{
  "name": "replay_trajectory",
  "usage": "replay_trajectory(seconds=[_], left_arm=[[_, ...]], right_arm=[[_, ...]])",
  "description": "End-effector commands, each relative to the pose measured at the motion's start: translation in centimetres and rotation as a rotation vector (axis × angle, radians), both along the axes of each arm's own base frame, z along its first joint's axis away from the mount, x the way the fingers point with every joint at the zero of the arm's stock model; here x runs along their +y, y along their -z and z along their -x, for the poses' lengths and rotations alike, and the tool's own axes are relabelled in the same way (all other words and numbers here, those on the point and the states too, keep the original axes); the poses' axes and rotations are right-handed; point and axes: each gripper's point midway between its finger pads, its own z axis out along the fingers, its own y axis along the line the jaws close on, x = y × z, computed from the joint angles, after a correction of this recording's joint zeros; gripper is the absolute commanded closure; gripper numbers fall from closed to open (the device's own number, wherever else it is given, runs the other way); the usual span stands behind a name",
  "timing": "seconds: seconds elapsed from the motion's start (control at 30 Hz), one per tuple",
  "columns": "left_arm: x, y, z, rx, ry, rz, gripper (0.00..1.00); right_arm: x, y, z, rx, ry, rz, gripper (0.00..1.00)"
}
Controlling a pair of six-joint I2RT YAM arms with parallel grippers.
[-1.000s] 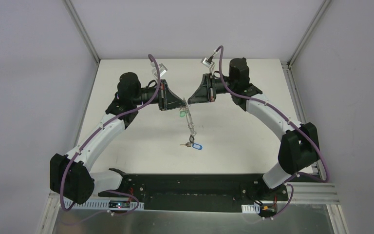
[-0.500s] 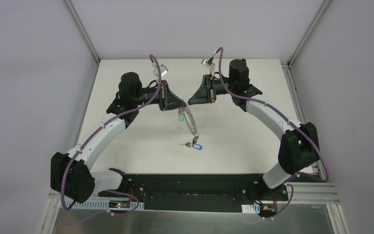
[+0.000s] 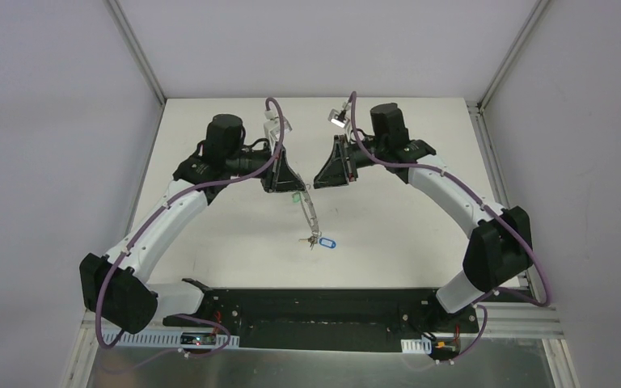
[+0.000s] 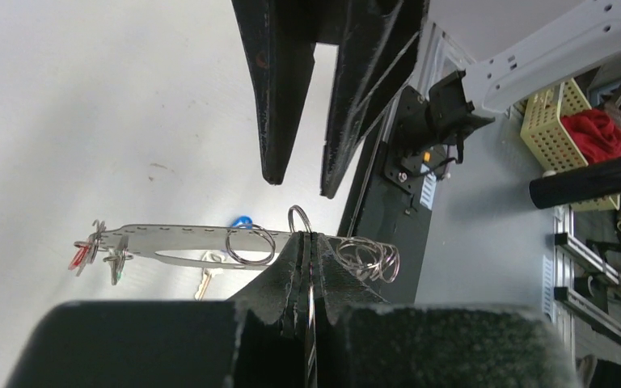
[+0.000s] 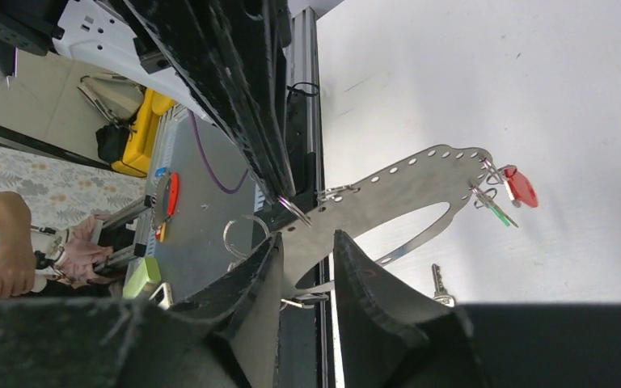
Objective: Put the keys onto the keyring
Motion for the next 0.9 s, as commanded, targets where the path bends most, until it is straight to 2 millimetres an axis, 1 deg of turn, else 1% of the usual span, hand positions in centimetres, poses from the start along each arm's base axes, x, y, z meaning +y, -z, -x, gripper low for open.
replay_trajectory(seconds=[0.0,0.13,0.3,0.5,0.63,0.77,0.87], left_arm=[[-0.2,-0.5,0.7,-0.061,0.057,-0.044,1.0],[-0.7,-0.5,1.3,-0.041,0.093,-0.029,1.0],[-1.1,-1.0,1.6,-0.027,0.117,0.015,1.0],[-1.3,-1.4,2.1,-0.025,0.135,0.045,1.0],[-1.3,-1.4,2.3,-0.027,0.144,0.052,1.0],[-1.2,-1.4,2.6,-0.029,0.151,0.057,1.0],[-1.2,-1.4,2.6,-0.03,0.153,0.057,1.0]], right_arm=[[-0.2,-3.1,1.5,-0.157,-0.046,-0.034,0.65],[0.1,-3.3,2.2,-0.188,-0.073,-0.026,0.62],[0.2,-2.9,3.4,-0.21,-0.112,-0.018,0.62],[0.4,-2.3,3.6,-0.226,-0.13,-0.003,0.62],[0.6,-2.3,3.6,-0.231,-0.132,0.004,0.62],[0.8,-2.4,3.5,-0.232,-0.133,0.005,0.64],[1.0,-2.5,3.6,-0.229,-0.139,0.004,0.7]])
